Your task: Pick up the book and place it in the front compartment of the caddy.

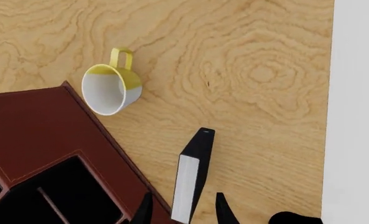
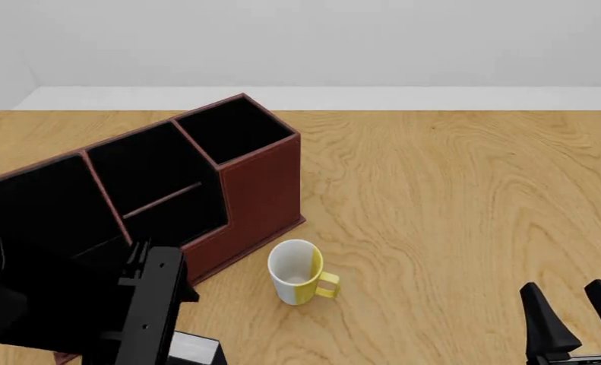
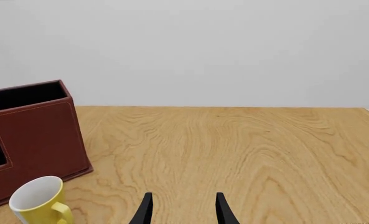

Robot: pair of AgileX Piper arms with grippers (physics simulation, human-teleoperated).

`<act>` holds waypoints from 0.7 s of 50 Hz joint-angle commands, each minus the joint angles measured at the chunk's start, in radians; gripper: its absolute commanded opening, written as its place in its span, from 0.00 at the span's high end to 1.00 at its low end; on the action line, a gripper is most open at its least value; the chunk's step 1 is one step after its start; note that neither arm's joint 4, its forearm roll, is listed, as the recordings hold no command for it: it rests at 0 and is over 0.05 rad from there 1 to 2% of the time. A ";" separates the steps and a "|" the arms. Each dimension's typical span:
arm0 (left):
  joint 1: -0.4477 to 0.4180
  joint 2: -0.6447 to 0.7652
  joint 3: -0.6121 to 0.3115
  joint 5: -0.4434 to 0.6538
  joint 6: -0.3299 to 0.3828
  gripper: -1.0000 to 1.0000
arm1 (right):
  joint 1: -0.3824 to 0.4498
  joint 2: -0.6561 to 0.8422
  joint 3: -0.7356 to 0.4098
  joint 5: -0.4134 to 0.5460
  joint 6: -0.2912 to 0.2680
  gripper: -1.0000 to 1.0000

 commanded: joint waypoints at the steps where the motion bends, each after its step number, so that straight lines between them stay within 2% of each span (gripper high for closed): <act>1: 0.038 0.034 0.068 0.015 0.168 0.00 | -0.010 0.000 -0.001 -0.001 0.006 0.00; 2: 0.035 0.037 0.070 0.015 0.165 0.00 | -0.011 -0.001 -0.001 0.000 0.007 0.00; 5: 0.110 0.019 0.112 0.015 0.268 0.00 | -0.013 -0.002 -0.002 0.001 0.010 0.00; 15: 0.135 0.014 0.118 0.015 0.323 0.00 | -0.022 -0.002 -0.003 0.001 0.016 0.00; 16: 0.148 0.012 0.120 0.015 0.336 0.00 | -0.022 -0.002 -0.003 0.001 0.016 0.00; 17: 0.183 0.001 0.132 0.015 0.381 0.00 | -0.023 -0.002 -0.003 0.001 0.016 0.00; 19: 0.208 -0.004 0.137 0.015 0.408 0.00 | -0.023 -0.001 -0.003 0.000 0.016 0.00; 26: 0.162 0.014 0.118 0.015 0.364 0.00 | -0.025 0.003 -0.003 -0.004 0.018 0.00; 35: 0.194 0.014 0.105 0.015 0.408 0.00 | -0.025 0.015 -0.003 -0.015 0.021 0.00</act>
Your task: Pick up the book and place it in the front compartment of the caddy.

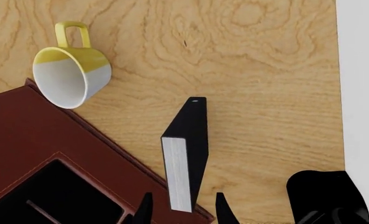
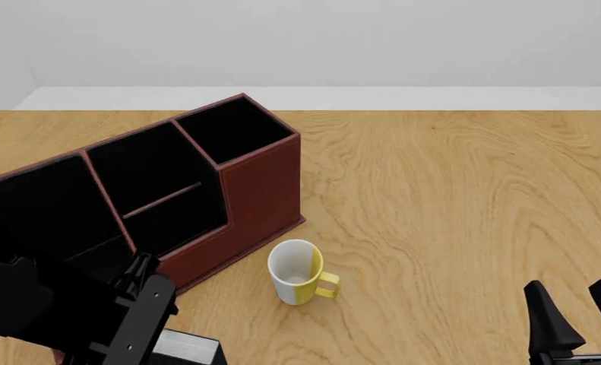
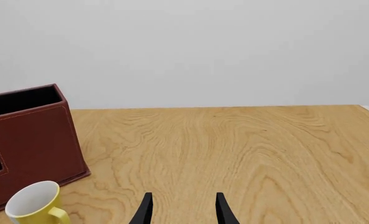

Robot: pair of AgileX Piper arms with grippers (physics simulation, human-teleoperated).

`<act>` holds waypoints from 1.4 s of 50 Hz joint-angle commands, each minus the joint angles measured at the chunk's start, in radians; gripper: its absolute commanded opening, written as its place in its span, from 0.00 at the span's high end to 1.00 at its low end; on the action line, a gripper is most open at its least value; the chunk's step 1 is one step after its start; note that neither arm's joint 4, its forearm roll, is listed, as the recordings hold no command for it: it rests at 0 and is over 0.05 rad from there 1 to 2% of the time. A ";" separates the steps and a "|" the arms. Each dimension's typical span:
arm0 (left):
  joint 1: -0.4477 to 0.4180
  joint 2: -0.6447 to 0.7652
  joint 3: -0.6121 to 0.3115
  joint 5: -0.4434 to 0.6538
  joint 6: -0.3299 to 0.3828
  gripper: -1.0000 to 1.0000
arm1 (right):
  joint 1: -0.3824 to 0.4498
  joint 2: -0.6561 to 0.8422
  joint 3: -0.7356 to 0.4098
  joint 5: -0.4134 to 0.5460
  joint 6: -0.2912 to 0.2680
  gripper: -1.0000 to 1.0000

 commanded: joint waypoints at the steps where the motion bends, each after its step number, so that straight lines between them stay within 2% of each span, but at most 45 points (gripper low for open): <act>1: 0.029 0.005 -0.023 0.000 0.046 0.00 | -0.003 0.012 0.000 -0.011 0.004 0.00; 10: -0.017 0.037 -0.055 -0.002 0.002 0.00 | -0.008 0.005 -0.001 -0.004 0.006 0.00; 15: 0.000 0.051 -0.024 -0.048 0.025 0.00 | -0.012 0.005 -0.001 -0.003 0.008 0.00; 19: -0.007 0.067 0.008 -0.086 0.015 0.00 | -0.015 0.006 -0.001 -0.005 0.009 0.00; 26: -0.061 0.095 0.033 -0.115 -0.059 0.00 | -0.017 0.015 0.001 -0.013 0.011 0.00; 34: -0.098 0.120 0.077 -0.163 -0.102 0.00 | -0.017 0.020 0.001 -0.018 0.013 0.00; 48: -0.082 0.173 0.100 -0.235 -0.103 0.00 | -0.020 0.030 0.004 -0.024 0.012 0.00; 55: -0.073 0.182 0.110 -0.229 -0.107 0.00 | -0.021 0.047 0.005 -0.037 0.010 0.00; 59: -0.087 0.182 0.112 -0.206 -0.132 0.00 | -0.020 0.050 0.005 -0.039 0.009 0.00; 60: -0.069 0.178 0.118 -0.214 -0.110 1.00 | -0.020 0.049 0.005 -0.037 0.009 0.00; 61: -0.050 0.171 0.123 -0.228 -0.081 1.00 | -0.019 0.049 0.005 -0.037 0.009 0.00; 70: -0.021 0.162 0.109 -0.198 -0.053 1.00 | -0.020 0.051 0.005 -0.039 0.009 0.00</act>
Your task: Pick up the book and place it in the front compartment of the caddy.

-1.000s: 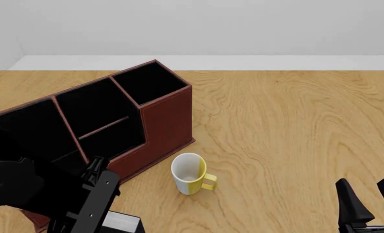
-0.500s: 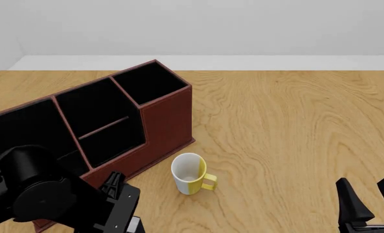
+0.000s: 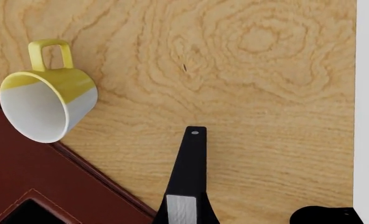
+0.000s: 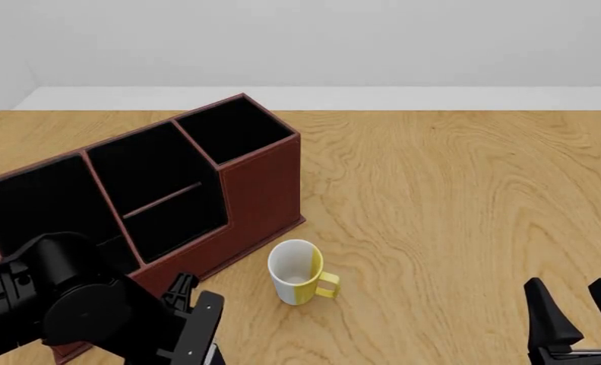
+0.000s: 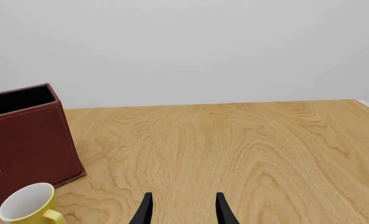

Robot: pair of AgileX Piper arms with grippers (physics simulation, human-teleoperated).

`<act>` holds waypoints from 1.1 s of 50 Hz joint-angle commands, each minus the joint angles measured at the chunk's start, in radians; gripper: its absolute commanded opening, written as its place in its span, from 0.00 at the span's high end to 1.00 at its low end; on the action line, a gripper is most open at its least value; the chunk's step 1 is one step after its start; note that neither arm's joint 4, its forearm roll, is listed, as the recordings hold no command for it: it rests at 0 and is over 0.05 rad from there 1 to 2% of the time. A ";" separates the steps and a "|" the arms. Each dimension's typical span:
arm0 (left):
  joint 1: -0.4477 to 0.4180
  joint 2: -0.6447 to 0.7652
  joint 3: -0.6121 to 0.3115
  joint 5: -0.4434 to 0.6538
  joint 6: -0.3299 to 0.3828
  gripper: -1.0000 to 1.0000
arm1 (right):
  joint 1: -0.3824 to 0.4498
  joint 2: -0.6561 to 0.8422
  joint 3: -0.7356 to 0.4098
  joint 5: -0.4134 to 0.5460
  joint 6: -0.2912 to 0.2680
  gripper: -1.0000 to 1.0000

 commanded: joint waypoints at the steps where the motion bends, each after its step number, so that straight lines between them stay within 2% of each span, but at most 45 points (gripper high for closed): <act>1: 0.043 0.000 0.005 0.016 0.047 1.00 | 0.001 0.004 0.000 -0.003 0.000 0.00; 11: 0.062 -0.028 -0.053 0.105 0.051 1.00 | 0.002 0.000 0.000 -0.001 0.004 0.00; 12: 0.073 -0.034 -0.068 0.122 0.062 1.00 | 0.004 -0.005 0.000 0.002 0.011 0.00; 14: 0.086 -0.040 -0.104 0.157 0.066 1.00 | 0.002 0.016 -0.001 -0.011 0.062 0.00; 15: 0.098 -0.039 -0.121 0.161 0.069 1.00 | 0.002 0.017 -0.001 -0.014 0.050 0.00; 17: 0.080 -0.043 -0.152 0.192 0.048 1.00 | -0.003 0.015 -0.001 -0.013 0.050 0.00; 18: 0.035 -0.040 -0.183 0.213 -0.007 1.00 | -0.004 0.013 -0.001 -0.011 0.051 0.00; 22: 0.045 -0.056 -0.194 0.214 0.011 1.00 | -0.003 -0.013 -0.007 0.011 0.054 0.00; 24: 0.076 -0.067 -0.191 0.214 0.041 1.00 | -0.004 -0.023 -0.010 0.021 0.054 0.00; 26: 0.062 -0.066 -0.197 0.214 0.023 1.00 | -0.005 -0.025 -0.010 0.023 0.055 0.00; 27: 0.088 -0.073 -0.206 0.214 0.048 1.00 | -0.009 -0.023 -0.012 0.021 0.059 0.00; 37: 0.057 -0.086 -0.275 0.214 0.016 1.00 | -0.021 -0.041 -0.030 0.043 0.082 0.00; 39: 0.106 -0.091 -0.282 0.214 0.036 1.00 | -0.018 -0.038 -0.026 0.038 0.085 0.00; 40: 0.082 -0.086 -0.305 0.214 0.011 1.00 | -0.017 -0.038 -0.026 0.036 0.086 0.00; 45: 0.121 -0.091 -0.344 0.214 0.011 1.00 | -0.017 -0.051 -0.032 0.050 0.095 0.00; 46: 0.161 -0.099 -0.358 0.214 0.032 1.00 | -0.017 -0.050 -0.032 0.049 0.098 0.00; 47: 0.155 -0.094 -0.367 0.214 0.020 1.00 | -0.018 -0.050 -0.032 0.049 0.098 0.00; 48: 0.100 -0.079 -0.397 0.214 -0.033 1.00 | -0.019 -0.049 -0.031 0.047 0.101 0.00; 49: 0.102 -0.077 -0.417 0.214 -0.037 1.00 | -0.019 -0.048 -0.032 0.047 0.101 0.00; 50: 0.083 -0.064 -0.443 0.214 -0.072 1.00 | -0.020 -0.048 -0.032 0.047 0.102 0.00; 52: 0.068 -0.063 -0.478 0.214 -0.080 1.00 | -0.019 -0.049 -0.033 0.048 0.104 0.00; 54: 0.027 -0.044 -0.518 0.214 -0.139 1.00 | -0.019 -0.049 -0.034 0.049 0.106 0.00; 55: 0.054 -0.056 -0.533 0.214 -0.101 1.00 | -0.018 -0.049 -0.034 0.050 0.106 0.00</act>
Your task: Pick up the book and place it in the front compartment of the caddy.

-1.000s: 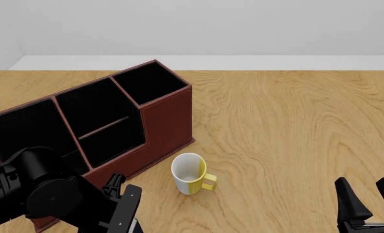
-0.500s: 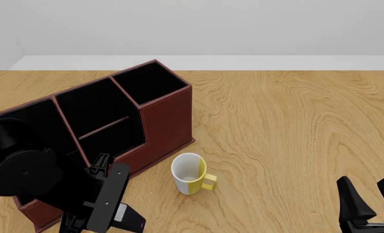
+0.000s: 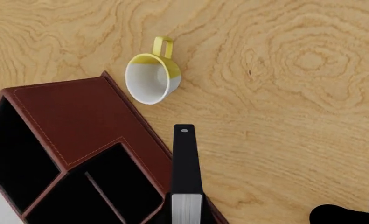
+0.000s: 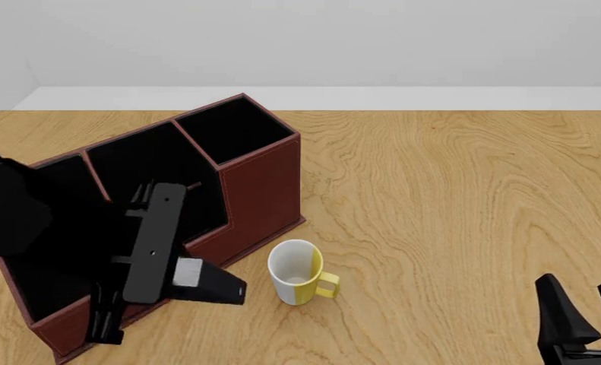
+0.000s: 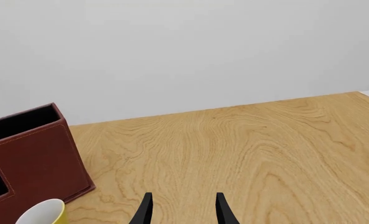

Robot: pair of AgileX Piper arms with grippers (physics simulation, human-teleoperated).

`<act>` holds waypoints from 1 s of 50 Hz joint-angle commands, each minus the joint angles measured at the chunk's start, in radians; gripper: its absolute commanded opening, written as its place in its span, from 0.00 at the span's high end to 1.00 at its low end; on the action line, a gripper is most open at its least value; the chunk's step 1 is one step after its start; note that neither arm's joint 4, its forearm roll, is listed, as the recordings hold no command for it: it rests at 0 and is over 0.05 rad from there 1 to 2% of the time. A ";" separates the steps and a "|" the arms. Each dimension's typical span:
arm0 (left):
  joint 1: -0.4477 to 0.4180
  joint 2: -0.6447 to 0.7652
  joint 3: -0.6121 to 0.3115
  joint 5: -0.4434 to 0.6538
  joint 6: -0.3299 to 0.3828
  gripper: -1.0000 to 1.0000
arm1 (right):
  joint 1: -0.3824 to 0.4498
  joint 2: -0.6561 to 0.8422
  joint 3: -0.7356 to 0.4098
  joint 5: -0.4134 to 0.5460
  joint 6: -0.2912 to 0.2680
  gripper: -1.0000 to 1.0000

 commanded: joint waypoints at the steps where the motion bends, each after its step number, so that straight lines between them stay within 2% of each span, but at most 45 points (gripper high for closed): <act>1: -0.018 0.014 -0.165 0.000 -0.052 1.00 | 0.000 -0.005 -0.005 0.007 0.015 0.00; 2: -0.010 0.012 -0.165 0.000 -0.046 1.00 | 0.001 -0.006 -0.005 0.007 0.016 0.00; 3: 0.030 -0.006 -0.169 0.000 0.003 1.00 | 0.002 -0.006 -0.006 0.007 0.017 0.00; 6: 0.058 -0.014 -0.177 0.000 0.027 1.00 | 0.003 -0.005 -0.006 0.007 0.020 0.00; 8: 0.116 -0.013 -0.225 0.000 0.042 1.00 | 0.002 -0.005 -0.007 0.008 0.022 0.00; 11: 0.150 -0.014 -0.250 0.000 0.055 1.00 | 0.001 -0.006 -0.007 0.009 0.025 0.00; 15: 0.194 -0.037 -0.231 0.000 0.105 1.00 | -0.001 -0.007 -0.008 0.010 0.030 0.00; 17: 0.248 -0.052 -0.227 0.000 0.139 1.00 | -0.005 -0.008 -0.009 0.010 0.032 0.00; 20: 0.290 -0.051 -0.246 0.000 0.142 1.00 | -0.006 -0.002 -0.010 0.005 0.035 0.00; 21: 0.322 -0.039 -0.306 0.000 0.135 1.00 | -0.007 -0.002 -0.010 0.005 0.037 0.00; 22: 0.332 -0.029 -0.315 0.000 0.118 1.00 | -0.008 -0.002 -0.010 0.005 0.038 0.00; 23: 0.336 -0.041 -0.289 0.000 0.138 1.00 | -0.009 -0.008 -0.010 0.011 0.039 0.00; 24: 0.374 -0.046 -0.314 0.000 0.157 1.00 | -0.010 -0.008 -0.010 0.010 0.040 0.00; 25: 0.390 -0.032 -0.337 0.000 0.135 1.00 | -0.010 -0.008 -0.010 0.011 0.041 0.00; 26: 0.386 -0.042 -0.309 0.000 0.155 1.00 | -0.011 -0.008 -0.011 0.011 0.042 0.00; 27: 0.411 -0.055 -0.321 0.000 0.187 1.00 | -0.012 -0.008 -0.011 0.010 0.044 0.00; 30: 0.426 -0.035 -0.353 0.000 0.170 1.00 | -0.014 -0.007 -0.011 0.010 0.046 0.00; 31: 0.438 -0.011 -0.412 0.000 0.142 1.00 | -0.015 -0.007 -0.011 0.010 0.047 0.00; 33: 0.432 -0.010 -0.403 0.000 0.150 1.00 | -0.016 -0.007 -0.011 0.010 0.047 0.00; 40: 0.434 0.038 -0.469 0.000 0.149 1.00 | -0.018 -0.004 -0.010 0.006 0.046 0.00; 50: 0.429 0.152 -0.581 0.000 0.095 1.00 | -0.028 0.007 -0.008 -0.007 0.051 0.00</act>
